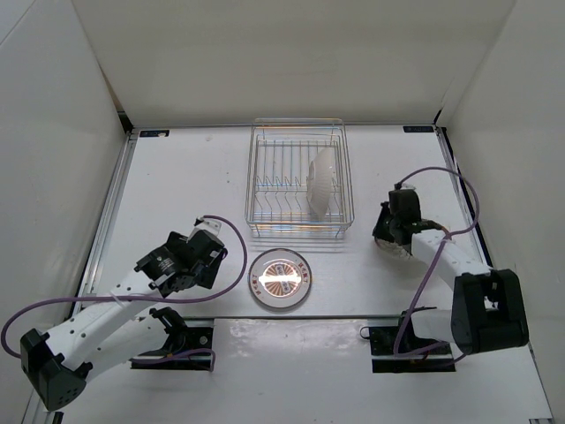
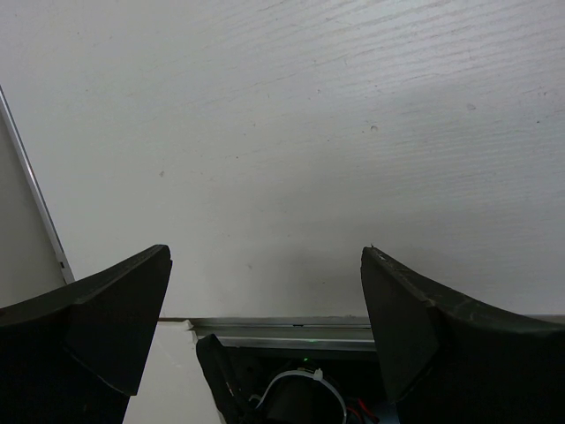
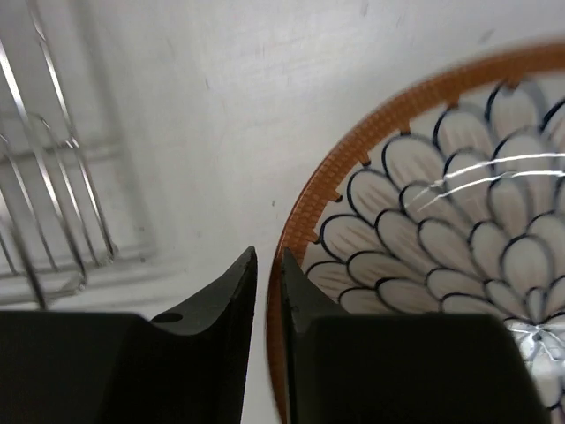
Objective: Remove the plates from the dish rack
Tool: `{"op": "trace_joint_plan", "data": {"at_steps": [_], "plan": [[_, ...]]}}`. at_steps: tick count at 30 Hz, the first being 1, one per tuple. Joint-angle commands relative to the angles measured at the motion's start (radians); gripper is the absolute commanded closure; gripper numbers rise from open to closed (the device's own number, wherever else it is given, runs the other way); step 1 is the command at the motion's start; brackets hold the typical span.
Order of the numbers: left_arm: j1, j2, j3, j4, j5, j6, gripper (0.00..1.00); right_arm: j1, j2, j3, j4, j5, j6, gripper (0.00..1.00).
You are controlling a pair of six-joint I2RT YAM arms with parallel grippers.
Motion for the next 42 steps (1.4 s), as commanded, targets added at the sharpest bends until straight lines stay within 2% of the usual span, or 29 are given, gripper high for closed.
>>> {"op": "trace_joint_plan", "data": {"at_steps": [1, 15, 20, 23, 25, 27, 36, 40, 42], "plan": [[0.005, -0.021, 0.018, 0.002, 0.000, 0.004, 0.01, 0.005, 0.058, -0.043, -0.062, -0.139, 0.102, 0.80], [0.005, -0.030, 0.017, 0.002, 0.003, 0.003, 0.01, 0.008, 0.107, -0.063, -0.055, -0.148, 0.122, 0.80], [0.005, -0.033, 0.017, 0.001, 0.001, 0.003, 0.01, 0.008, 0.046, -0.057, -0.061, -0.177, 0.105, 0.80], [0.005, -0.035, 0.017, -0.001, 0.001, 0.001, 0.01, 0.004, -0.016, 0.008, -0.122, -0.162, 0.081, 0.77], [0.005, -0.036, 0.018, -0.002, 0.001, 0.001, 0.01, 0.003, -0.028, 0.043, -0.183, -0.126, 0.070, 0.71], [0.005, -0.036, 0.018, -0.002, 0.001, 0.000, 0.01, 0.000, -0.040, 0.075, -0.213, -0.099, 0.055, 0.69], [0.005, -0.048, 0.015, -0.004, 0.006, -0.005, 0.01, -0.001, -0.048, 0.095, -0.227, -0.041, 0.013, 0.68], [0.004, -0.053, 0.018, -0.005, 0.006, -0.003, 0.01, -0.001, -0.108, 0.161, -0.204, -0.105, -0.045, 0.67], [0.005, -0.053, 0.018, -0.002, 0.004, -0.003, 0.01, 0.002, -0.138, 0.206, -0.161, -0.204, -0.062, 0.61]]}}
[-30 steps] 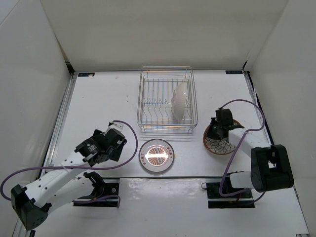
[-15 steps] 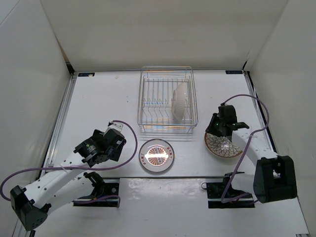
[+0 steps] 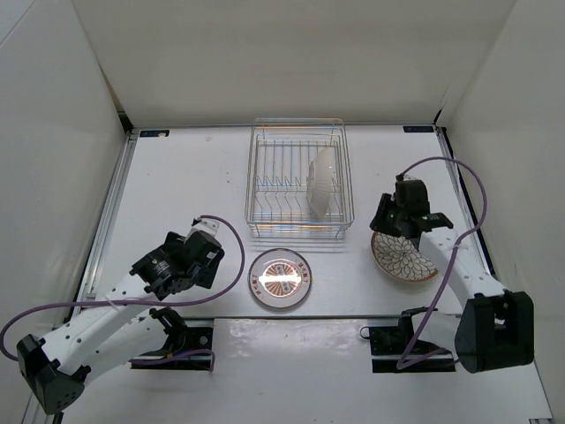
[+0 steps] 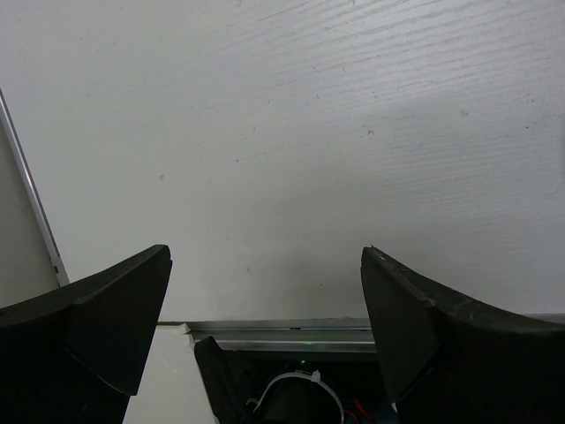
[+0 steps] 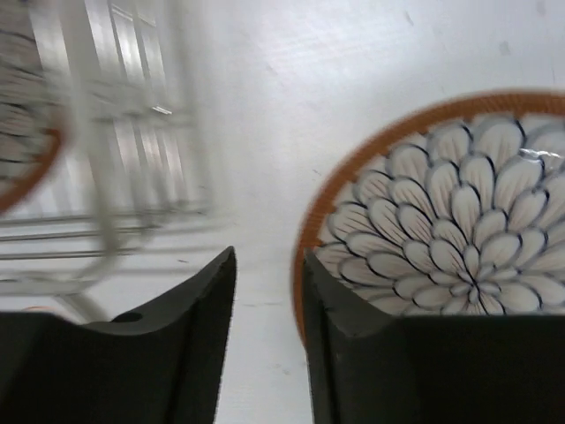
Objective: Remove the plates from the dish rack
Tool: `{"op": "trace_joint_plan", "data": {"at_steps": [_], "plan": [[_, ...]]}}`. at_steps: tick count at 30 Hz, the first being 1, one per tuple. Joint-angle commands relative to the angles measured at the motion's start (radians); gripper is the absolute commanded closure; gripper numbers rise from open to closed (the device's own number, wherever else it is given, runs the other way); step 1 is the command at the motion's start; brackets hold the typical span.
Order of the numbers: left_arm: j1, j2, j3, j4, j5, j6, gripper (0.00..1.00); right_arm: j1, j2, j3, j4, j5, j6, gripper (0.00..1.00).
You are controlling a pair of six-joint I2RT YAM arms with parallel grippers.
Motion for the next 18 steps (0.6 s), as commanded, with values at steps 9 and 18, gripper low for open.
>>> {"op": "trace_joint_plan", "data": {"at_steps": [9, 18], "plan": [[0.005, -0.029, 0.015, 0.002, 0.003, 0.001, 0.01, 0.011, 0.027, 0.259, 0.309, -0.512, -0.021, 0.33], [0.005, -0.036, 0.014, 0.004, 0.008, 0.004, 0.01, 0.065, 0.172, 0.302, 0.472, -0.597, -0.018, 0.31]]}}
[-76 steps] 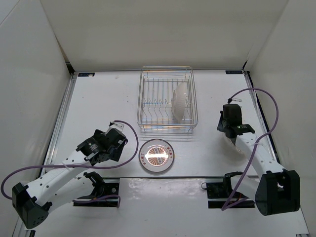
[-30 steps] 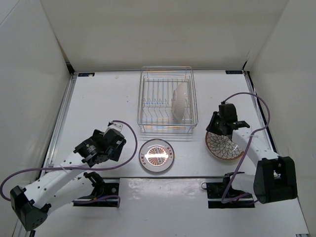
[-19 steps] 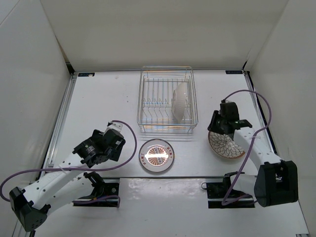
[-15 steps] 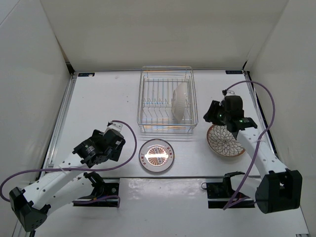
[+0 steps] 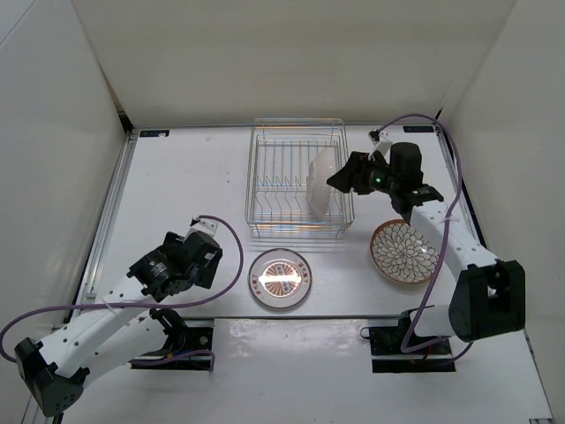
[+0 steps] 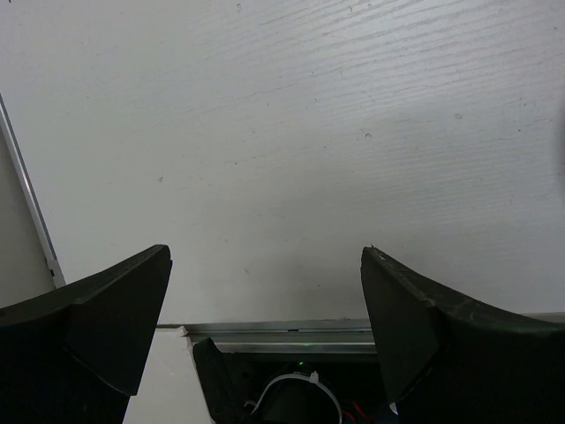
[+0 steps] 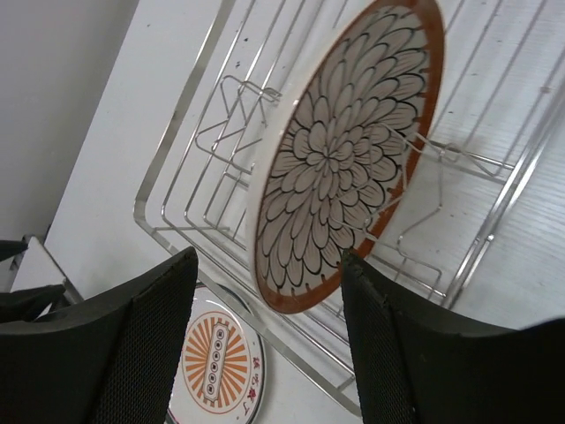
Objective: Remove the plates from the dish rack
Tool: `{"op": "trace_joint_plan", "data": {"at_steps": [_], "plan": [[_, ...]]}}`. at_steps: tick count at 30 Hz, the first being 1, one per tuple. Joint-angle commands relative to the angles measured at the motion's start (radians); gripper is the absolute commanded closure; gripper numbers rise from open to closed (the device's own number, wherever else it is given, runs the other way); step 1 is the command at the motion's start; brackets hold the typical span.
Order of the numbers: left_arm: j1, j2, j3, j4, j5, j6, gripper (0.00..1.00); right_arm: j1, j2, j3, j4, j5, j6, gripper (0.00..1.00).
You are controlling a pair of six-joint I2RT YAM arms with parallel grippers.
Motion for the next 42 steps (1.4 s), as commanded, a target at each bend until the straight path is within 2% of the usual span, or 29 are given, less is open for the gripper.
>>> {"op": "trace_joint_plan", "data": {"at_steps": [1, 4, 6, 12, 16, 17, 22, 26, 42], "plan": [[0.005, -0.020, 0.014, 0.004, 0.006, 0.005, 0.01, 0.019, 0.026, 0.058, 0.127, -0.083, 0.000, 0.31], [0.005, -0.018, 0.014, 0.004, 0.009, 0.005, 0.01, 0.035, 0.063, 0.079, 0.158, -0.095, -0.003, 0.31], [0.005, -0.020, 0.014, 0.004, 0.009, 0.005, 0.01, 0.047, 0.100, 0.087, 0.162, -0.097, 0.000, 0.35], [0.005, -0.021, 0.011, 0.006, 0.010, 0.006, 0.01, 0.058, 0.183, 0.128, 0.190, -0.108, 0.000, 0.54], [0.007, -0.021, 0.011, 0.009, 0.012, 0.008, 0.01, 0.058, 0.206, 0.130, 0.228, -0.105, 0.000, 0.77], [0.005, -0.020, 0.012, 0.007, 0.013, 0.009, 0.01, 0.058, 0.209, 0.137, 0.228, -0.103, 0.000, 0.85], [0.005, -0.024, 0.009, 0.006, 0.009, 0.006, 0.01, 0.055, 0.229, 0.165, 0.242, -0.105, 0.005, 0.96], [0.004, -0.023, 0.011, 0.006, 0.007, 0.005, 0.01, 0.056, 0.232, 0.206, 0.253, -0.112, 0.003, 1.00], [0.004, -0.020, 0.012, 0.007, 0.004, 0.006, 0.01, 0.055, 0.175, 0.398, 0.254, -0.057, 0.095, 1.00]]}}
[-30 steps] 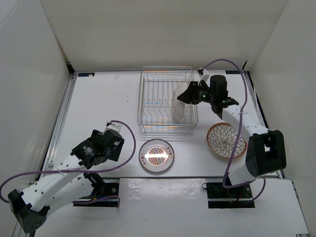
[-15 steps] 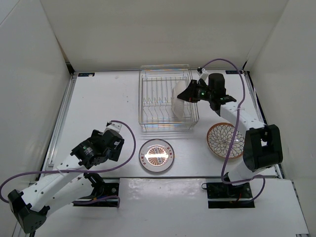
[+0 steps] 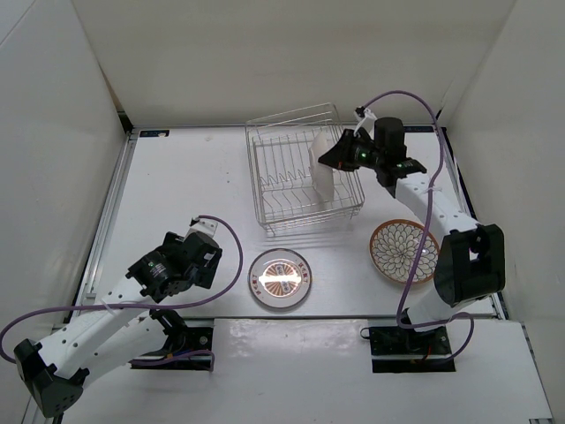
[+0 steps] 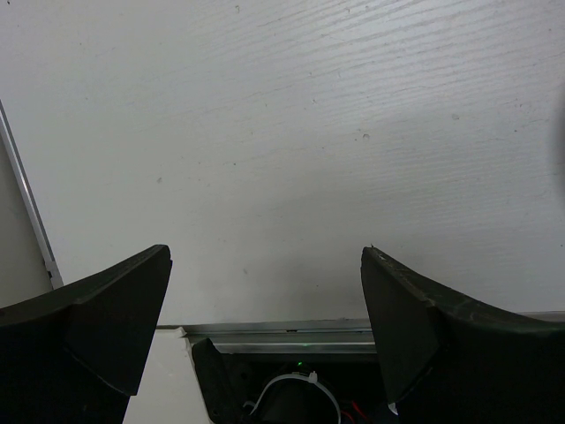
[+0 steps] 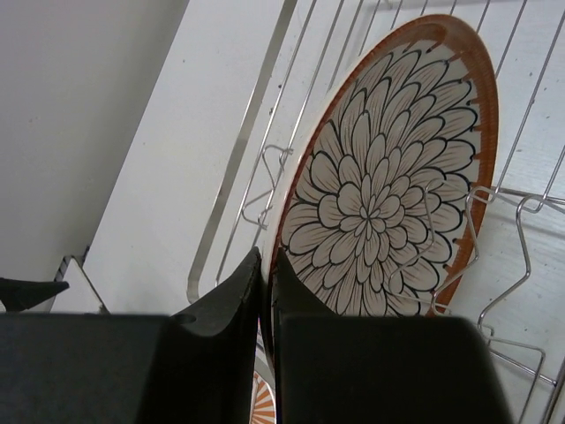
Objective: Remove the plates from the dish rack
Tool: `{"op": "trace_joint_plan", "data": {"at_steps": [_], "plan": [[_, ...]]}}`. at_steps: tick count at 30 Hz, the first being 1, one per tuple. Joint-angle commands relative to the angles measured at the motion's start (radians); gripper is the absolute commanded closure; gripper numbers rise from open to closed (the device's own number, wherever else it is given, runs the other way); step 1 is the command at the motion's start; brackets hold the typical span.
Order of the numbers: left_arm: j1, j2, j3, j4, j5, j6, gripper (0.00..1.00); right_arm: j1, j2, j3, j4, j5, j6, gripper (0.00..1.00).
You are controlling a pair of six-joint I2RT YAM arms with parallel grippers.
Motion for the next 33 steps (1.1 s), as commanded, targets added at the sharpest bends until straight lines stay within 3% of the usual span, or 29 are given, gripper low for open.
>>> {"op": "trace_joint_plan", "data": {"at_steps": [1, 12, 20, 25, 26, 27, 33], "plan": [[0.006, -0.013, 0.009, 0.006, 0.000, 0.006, 0.01, -0.001, -0.077, 0.141, 0.216, -0.008, 0.019, 1.00], [0.005, -0.015, 0.009, 0.002, 0.000, 0.004, 0.01, 0.000, -0.068, 0.074, 0.226, 0.047, 0.088, 1.00], [0.003, -0.012, 0.007, 0.001, 0.000, -0.001, 0.01, 0.000, -0.053, -0.086, 0.422, 0.035, 0.253, 1.00], [0.005, -0.016, 0.011, 0.001, 0.001, 0.002, 0.01, -0.006, -0.019, -0.239, 0.736, 0.009, 0.390, 1.00], [0.005, -0.018, 0.011, -0.001, 0.000, 0.001, 0.01, -0.009, -0.008, -0.274, 0.896, 0.017, 0.417, 1.00], [0.005, -0.018, 0.007, -0.001, 0.000, 0.001, 0.01, -0.018, 0.013, -0.294, 0.940, 0.018, 0.437, 1.00], [0.005, -0.020, 0.007, -0.002, -0.005, -0.001, 0.01, -0.044, 0.146, -0.310, 1.380, 0.026, 0.703, 1.00]]}}
